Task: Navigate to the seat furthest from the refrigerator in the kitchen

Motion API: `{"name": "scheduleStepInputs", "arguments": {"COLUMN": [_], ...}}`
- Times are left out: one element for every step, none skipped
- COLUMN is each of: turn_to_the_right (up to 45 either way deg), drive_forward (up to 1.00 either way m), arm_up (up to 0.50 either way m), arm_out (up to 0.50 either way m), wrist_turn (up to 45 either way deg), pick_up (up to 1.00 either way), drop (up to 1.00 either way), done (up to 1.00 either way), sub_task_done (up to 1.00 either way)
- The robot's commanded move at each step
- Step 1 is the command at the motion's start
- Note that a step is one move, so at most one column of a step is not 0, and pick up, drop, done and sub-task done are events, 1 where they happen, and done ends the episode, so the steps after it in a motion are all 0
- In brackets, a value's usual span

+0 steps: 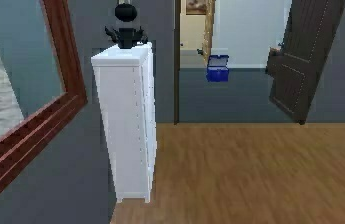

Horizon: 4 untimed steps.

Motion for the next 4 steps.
{"name": "scheduleStepInputs", "arguments": {"turn_to_the_right": [21.0, 0.0, 45.0, 33.0], "drive_forward": [0.00, 0.35, 0.00, 0.00], "arm_up": [0.00, 0.00, 0.00, 0.00], "arm_out": [0.00, 0.00, 0.00, 0.00], "wrist_turn": [0.0, 0.0, 0.0, 0.0], "pick_up": [0.00, 0.00, 0.00, 0.00], "drop": [0.00, 0.00, 0.00, 0.00], "done": [0.00, 0.00, 0.00, 0.00], "sub_task_done": [0.00, 0.00, 0.00, 0.00]}}
